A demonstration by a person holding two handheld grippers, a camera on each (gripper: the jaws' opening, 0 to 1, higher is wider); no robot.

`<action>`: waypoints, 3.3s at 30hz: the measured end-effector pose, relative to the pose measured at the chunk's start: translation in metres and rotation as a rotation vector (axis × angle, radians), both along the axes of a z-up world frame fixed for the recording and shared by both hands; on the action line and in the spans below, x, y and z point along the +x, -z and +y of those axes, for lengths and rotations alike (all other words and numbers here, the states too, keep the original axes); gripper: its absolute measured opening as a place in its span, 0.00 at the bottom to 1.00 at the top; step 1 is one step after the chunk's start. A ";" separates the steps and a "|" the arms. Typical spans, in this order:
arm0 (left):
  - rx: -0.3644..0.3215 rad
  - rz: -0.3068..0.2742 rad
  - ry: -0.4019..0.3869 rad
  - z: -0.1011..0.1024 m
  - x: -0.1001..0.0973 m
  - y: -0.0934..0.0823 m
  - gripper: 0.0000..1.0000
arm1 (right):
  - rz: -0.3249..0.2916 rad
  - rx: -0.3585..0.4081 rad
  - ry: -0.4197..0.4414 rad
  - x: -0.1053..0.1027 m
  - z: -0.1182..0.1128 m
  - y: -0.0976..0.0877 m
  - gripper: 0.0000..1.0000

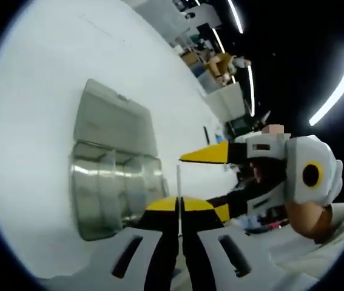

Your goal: Insert the divider into the dual guide fixture by aligning both edges with the guide slots and pushing it downward to the bottom, including one-sided entry, uneven engagement, binding, and posture correction.

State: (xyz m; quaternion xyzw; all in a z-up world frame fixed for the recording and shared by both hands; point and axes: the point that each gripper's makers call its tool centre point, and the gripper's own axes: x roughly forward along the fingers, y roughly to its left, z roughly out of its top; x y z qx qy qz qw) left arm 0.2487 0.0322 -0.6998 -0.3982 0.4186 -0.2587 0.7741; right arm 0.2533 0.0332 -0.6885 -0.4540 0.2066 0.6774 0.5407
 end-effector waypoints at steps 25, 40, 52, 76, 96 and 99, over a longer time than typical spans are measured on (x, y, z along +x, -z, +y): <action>0.230 -0.318 0.164 -0.001 0.003 -0.006 0.00 | 0.169 -0.068 -0.060 0.010 -0.009 -0.011 0.15; 0.345 -0.474 0.278 -0.008 0.000 -0.013 0.00 | 0.244 -0.108 -0.115 0.004 -0.005 -0.014 0.09; 0.379 -0.543 0.311 -0.008 -0.001 -0.017 0.00 | 0.305 -0.151 -0.133 0.000 -0.011 -0.011 0.04; 0.427 -0.598 0.393 -0.012 -0.005 -0.007 0.00 | 0.379 -0.209 -0.062 -0.012 -0.016 -0.005 0.00; 0.450 -0.572 0.432 -0.020 -0.001 0.002 0.00 | 0.416 -0.269 0.135 -0.012 -0.022 -0.005 0.00; 0.461 -0.570 0.445 -0.022 -0.001 0.004 0.01 | 0.404 -0.278 0.144 -0.012 -0.022 -0.005 0.00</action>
